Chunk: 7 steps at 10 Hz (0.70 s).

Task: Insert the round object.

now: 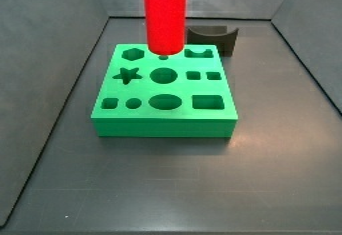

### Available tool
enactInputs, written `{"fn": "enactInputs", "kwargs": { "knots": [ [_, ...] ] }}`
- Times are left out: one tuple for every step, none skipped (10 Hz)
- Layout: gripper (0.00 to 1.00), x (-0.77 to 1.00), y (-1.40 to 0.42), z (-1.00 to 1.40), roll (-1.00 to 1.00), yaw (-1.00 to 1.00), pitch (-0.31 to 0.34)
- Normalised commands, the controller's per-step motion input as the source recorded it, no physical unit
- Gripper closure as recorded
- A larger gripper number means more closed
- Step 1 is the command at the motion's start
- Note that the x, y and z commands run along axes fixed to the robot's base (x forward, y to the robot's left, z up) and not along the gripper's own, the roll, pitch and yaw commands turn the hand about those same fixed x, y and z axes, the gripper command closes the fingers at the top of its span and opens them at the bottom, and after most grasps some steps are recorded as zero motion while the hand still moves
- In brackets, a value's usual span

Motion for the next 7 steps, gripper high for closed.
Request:
{"fn": "enactInputs", "kwargs": {
  "knots": [
    [1.00,0.11,0.30,-0.83,0.22,0.00,0.000],
    [1.00,0.32,0.47,-0.81,0.17,0.13,-0.009],
    [1.00,0.30,0.53,-0.89,0.11,0.06,-0.033],
    [1.00,0.21,0.51,-0.78,0.11,0.00,0.000],
    [1.00,0.00,0.38,-0.60,0.14,0.00,0.000],
    [1.00,0.00,0.14,-0.44,0.04,-0.03,0.000],
    [1.00,0.00,0.00,-0.31,0.00,-0.07,0.000]
  ]
}}
